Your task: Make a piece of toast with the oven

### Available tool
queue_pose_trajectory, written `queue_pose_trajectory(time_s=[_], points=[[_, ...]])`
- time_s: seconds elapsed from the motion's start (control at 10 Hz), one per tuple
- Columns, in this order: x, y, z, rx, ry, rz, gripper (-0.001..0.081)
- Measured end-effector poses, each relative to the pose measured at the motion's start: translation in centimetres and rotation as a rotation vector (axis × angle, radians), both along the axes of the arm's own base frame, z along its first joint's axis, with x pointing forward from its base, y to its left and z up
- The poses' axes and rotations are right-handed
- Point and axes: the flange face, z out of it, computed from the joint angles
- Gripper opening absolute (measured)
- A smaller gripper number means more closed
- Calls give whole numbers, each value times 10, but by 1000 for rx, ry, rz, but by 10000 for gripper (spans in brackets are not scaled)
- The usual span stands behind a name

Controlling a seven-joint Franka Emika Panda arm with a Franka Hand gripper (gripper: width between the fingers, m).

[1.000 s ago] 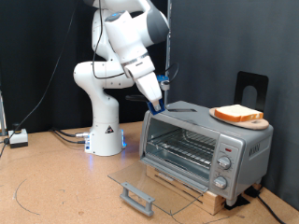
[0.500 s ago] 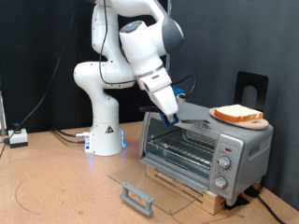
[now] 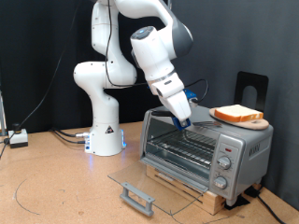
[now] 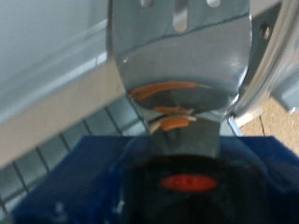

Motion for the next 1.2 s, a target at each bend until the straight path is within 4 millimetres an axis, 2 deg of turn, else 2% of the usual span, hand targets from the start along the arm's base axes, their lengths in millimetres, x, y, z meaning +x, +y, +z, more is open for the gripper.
queue_pose_trajectory(time_s=[0.2, 0.5, 0.8, 1.2], points=[[4, 4, 10, 51, -34, -21, 399], [5, 0, 26, 76, -77, -12, 399], [2, 6, 25, 65, -54, -4, 399], [-4, 29, 17, 40, -25, 9, 399]])
